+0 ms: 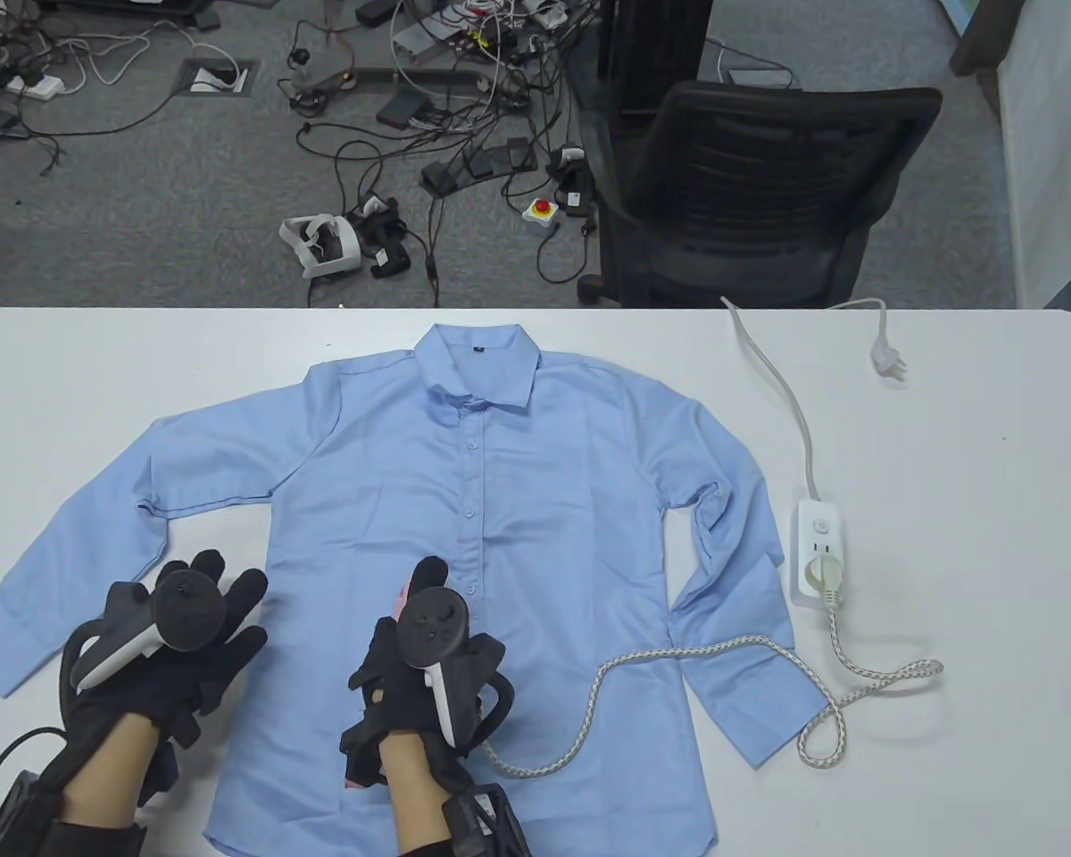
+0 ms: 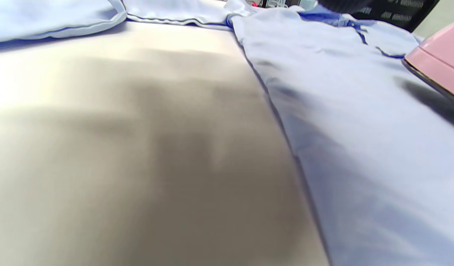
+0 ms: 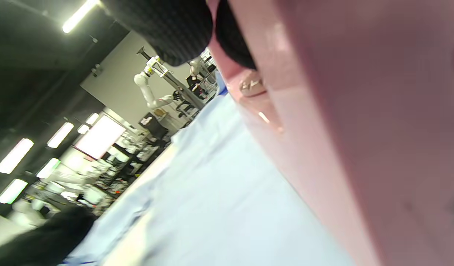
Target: Iron long-sleeve shirt with electric iron on table
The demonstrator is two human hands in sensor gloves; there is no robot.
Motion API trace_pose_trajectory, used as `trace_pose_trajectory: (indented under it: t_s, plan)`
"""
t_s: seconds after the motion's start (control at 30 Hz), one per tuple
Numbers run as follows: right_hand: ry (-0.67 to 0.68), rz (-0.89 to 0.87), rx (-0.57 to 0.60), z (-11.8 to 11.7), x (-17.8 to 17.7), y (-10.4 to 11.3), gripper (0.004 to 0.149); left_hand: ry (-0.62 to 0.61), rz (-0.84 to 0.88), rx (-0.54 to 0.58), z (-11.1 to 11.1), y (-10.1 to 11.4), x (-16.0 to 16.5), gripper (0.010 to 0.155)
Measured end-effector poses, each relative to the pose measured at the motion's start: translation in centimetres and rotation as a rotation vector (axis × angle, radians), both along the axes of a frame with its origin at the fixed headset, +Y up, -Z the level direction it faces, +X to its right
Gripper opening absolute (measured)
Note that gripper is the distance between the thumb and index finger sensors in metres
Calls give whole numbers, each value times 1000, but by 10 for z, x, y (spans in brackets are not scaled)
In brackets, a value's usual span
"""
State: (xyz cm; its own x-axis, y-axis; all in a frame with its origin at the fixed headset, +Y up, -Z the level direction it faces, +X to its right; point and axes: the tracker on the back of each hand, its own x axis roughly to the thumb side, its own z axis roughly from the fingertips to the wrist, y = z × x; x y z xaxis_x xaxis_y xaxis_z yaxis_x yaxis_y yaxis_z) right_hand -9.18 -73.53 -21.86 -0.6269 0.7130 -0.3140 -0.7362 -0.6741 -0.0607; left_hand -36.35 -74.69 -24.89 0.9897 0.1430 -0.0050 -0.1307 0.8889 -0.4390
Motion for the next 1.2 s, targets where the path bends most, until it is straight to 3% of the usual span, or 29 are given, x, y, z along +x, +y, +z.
trace_pose_trajectory:
  t_s: [0.07, 0.2, 0.3, 0.47, 0.7, 0.93, 1.07, 1.2]
  plan:
    - [51, -60, 4, 9, -10, 10, 74, 3, 31, 3, -1, 0, -2, 63]
    - [147, 25, 40, 33, -47, 30, 74, 6, 49, 6, 1, 1, -5, 64]
    - [224, 2, 26, 51, -74, 29, 74, 8, 57, 6, 1, 2, -6, 64]
    - [230, 40, -18, 68, -100, 12, 74, 5, 58, -6, 1, 1, -6, 63]
    - [256, 12, -76, 76, -113, -7, 74, -2, 71, -4, 3, 2, -6, 64]
    - [246, 98, -67, 72, -110, -6, 75, -7, 64, -50, 0, -8, -5, 64]
    - [195, 98, -82, 71, -104, -6, 75, -26, 142, -60, -3, -19, -4, 62]
    - [162, 203, -68, 72, -107, -4, 75, -15, 117, -111, -4, -27, -5, 61]
